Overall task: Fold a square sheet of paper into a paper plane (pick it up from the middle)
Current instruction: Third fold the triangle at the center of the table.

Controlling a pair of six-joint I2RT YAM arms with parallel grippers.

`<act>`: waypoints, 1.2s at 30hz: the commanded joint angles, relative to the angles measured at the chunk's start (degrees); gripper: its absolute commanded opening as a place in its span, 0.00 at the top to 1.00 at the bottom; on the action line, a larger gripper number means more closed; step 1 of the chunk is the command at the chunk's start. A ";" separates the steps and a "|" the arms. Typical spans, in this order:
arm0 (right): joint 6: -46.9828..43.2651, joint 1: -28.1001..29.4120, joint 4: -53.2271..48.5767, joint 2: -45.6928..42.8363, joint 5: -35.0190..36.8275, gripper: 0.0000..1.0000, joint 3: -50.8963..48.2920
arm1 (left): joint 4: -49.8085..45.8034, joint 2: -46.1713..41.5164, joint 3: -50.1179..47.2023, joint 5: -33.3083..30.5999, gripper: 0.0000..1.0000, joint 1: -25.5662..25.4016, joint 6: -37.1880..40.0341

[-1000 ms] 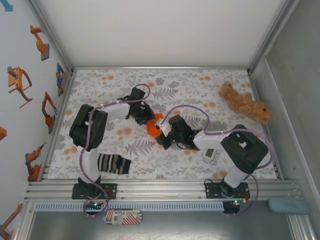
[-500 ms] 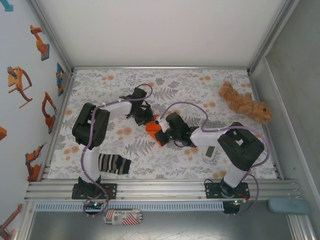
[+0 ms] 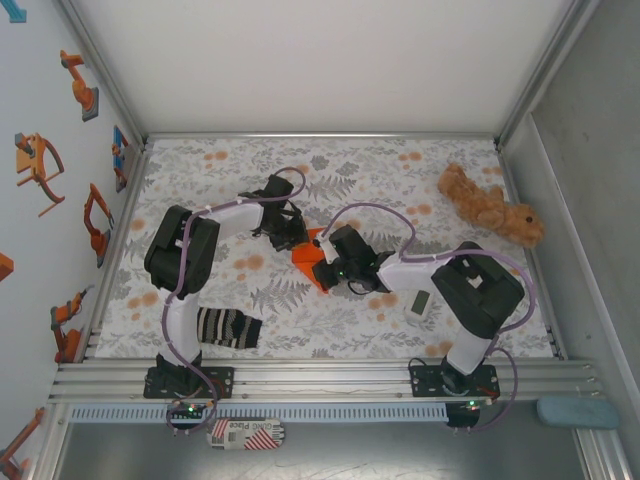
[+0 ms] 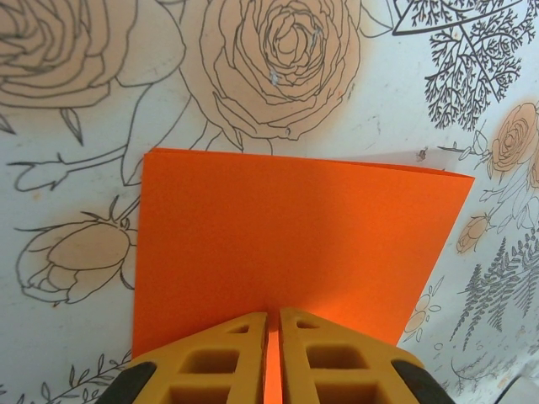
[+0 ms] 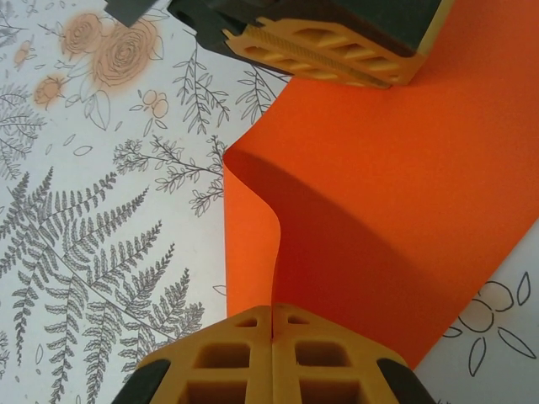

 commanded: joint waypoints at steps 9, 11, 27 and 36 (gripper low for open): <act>0.97 -0.27 -3.81 0.93 4.92 1.00 2.89 | -3.21 2.81 0.19 0.16 0.89 -0.24 1.52; 1.09 -0.33 -3.86 1.04 5.32 1.00 2.93 | -3.21 2.85 0.28 0.22 0.90 -0.22 1.56; 1.60 -0.38 -5.35 2.66 5.70 1.00 4.07 | -3.22 3.04 0.29 0.50 0.90 -0.19 1.74; 1.95 -0.40 -5.81 3.26 5.37 1.00 4.06 | -3.28 2.72 0.44 0.44 0.90 0.04 1.58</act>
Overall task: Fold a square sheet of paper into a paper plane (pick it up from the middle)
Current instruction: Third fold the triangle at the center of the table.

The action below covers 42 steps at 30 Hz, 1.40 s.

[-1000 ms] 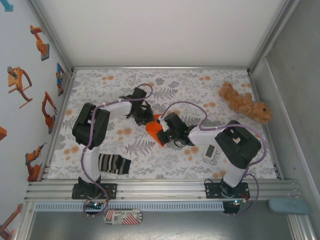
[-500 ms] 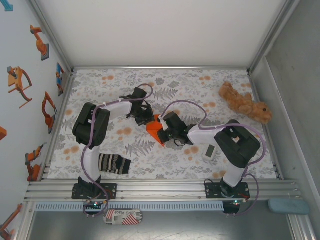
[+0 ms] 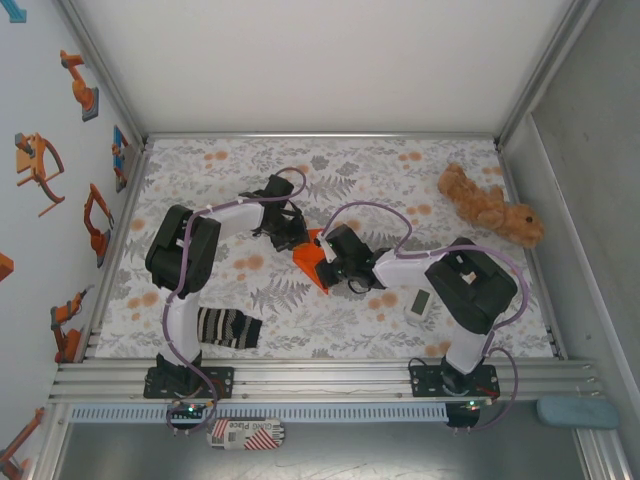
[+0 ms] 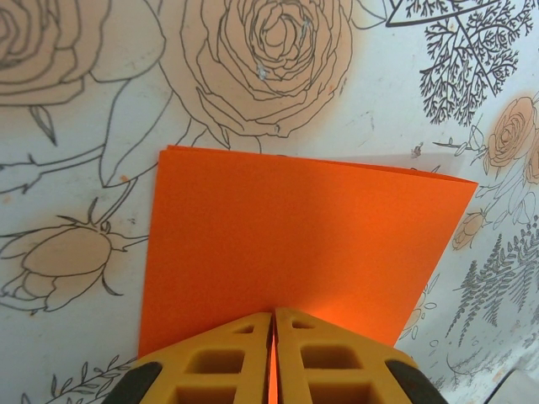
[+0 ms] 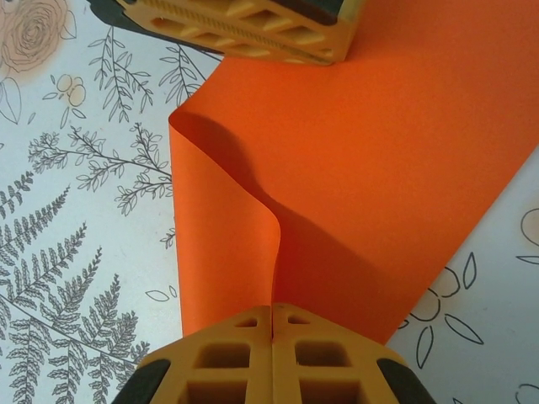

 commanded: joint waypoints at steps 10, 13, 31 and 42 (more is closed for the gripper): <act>0.76 -0.45 -0.72 0.90 0.96 1.00 1.63 | -3.99 2.17 1.36 -0.46 0.90 0.19 1.61; 0.78 -0.45 -0.78 1.18 0.79 1.00 1.78 | -3.96 1.79 1.50 -0.24 0.90 0.24 1.52; 1.01 -0.45 0.27 0.44 0.12 1.00 0.95 | -2.62 -2.55 0.31 -1.20 0.88 1.39 -0.50; 1.11 -0.54 0.01 -0.17 1.03 1.00 0.93 | -4.88 1.56 1.85 -1.56 0.93 1.21 0.64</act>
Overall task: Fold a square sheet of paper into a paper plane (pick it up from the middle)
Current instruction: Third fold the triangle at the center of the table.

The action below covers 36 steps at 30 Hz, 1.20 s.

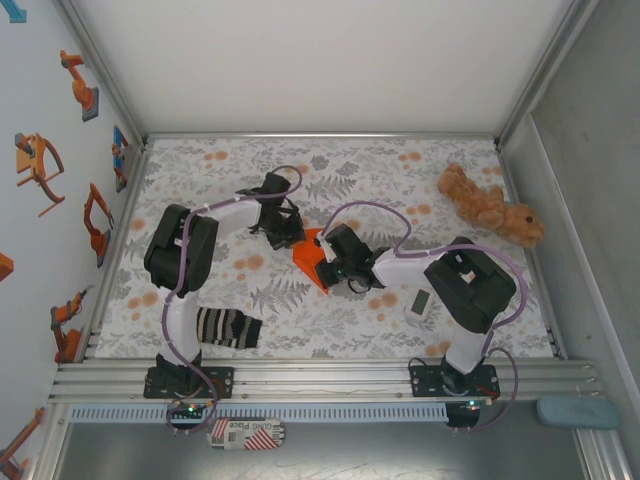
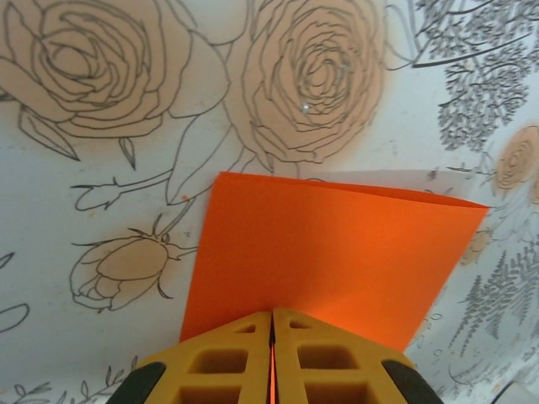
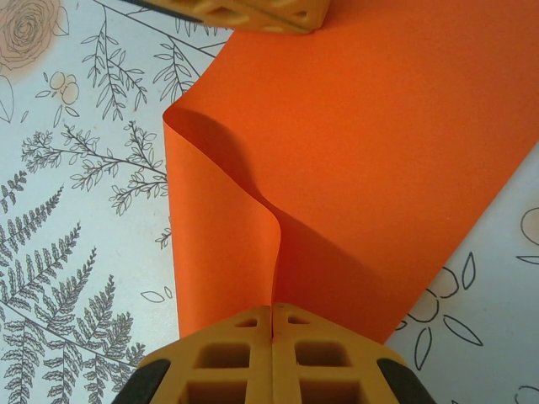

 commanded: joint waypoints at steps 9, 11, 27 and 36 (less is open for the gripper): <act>1.66 -0.49 0.49 -0.90 1.92 1.00 0.42 | -5.75 2.76 1.52 -2.21 0.94 -0.41 1.60; 1.79 -0.63 0.40 -0.98 2.09 1.00 0.42 | -6.13 3.16 1.80 -2.31 0.94 -0.53 1.85; 1.50 -0.76 0.05 0.14 0.09 1.00 1.13 | -6.71 3.66 2.67 -2.14 0.94 -0.90 2.40; 1.99 -0.75 -0.70 0.79 -1.09 1.00 1.27 | -6.79 3.59 2.87 -2.04 0.94 -0.90 2.31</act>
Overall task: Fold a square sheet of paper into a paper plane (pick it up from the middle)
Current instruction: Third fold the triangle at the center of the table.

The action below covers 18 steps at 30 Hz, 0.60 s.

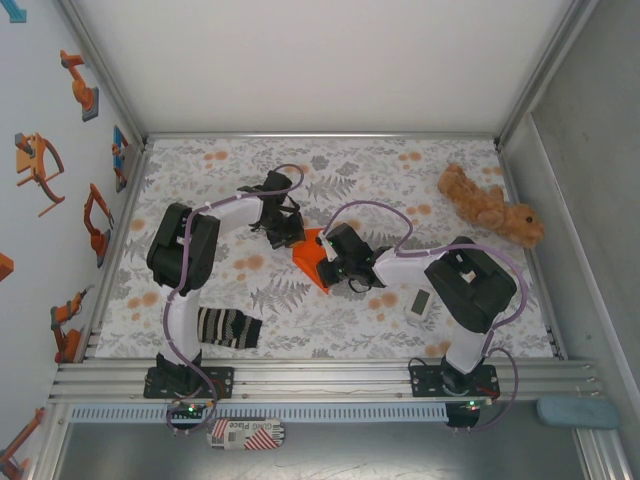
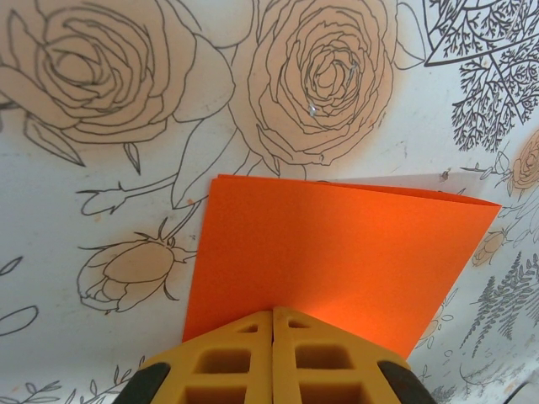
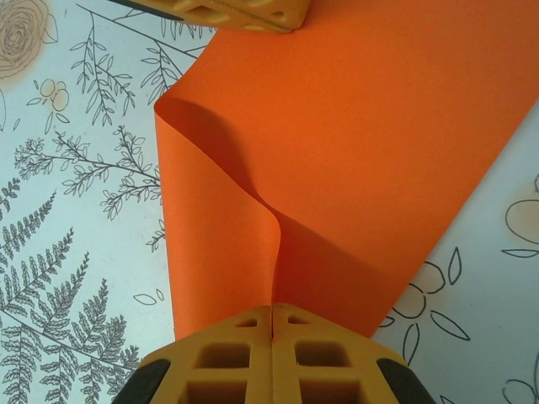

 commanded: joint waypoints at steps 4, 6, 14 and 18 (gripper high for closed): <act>0.80 -0.33 -0.70 1.31 -0.69 1.00 1.47 | -3.20 2.27 0.18 -1.30 0.94 -0.61 1.06; 0.88 -0.41 -0.91 1.56 -0.45 1.00 1.58 | -3.24 2.17 0.15 -1.25 0.94 -0.64 1.11; 0.80 -0.34 -2.05 2.57 -0.16 1.00 2.09 | -3.21 2.07 0.09 -1.34 0.94 -0.60 1.09; 0.96 -0.35 -2.72 2.54 -0.15 1.00 2.09 | -3.28 1.30 0.55 -1.10 0.94 -0.48 1.13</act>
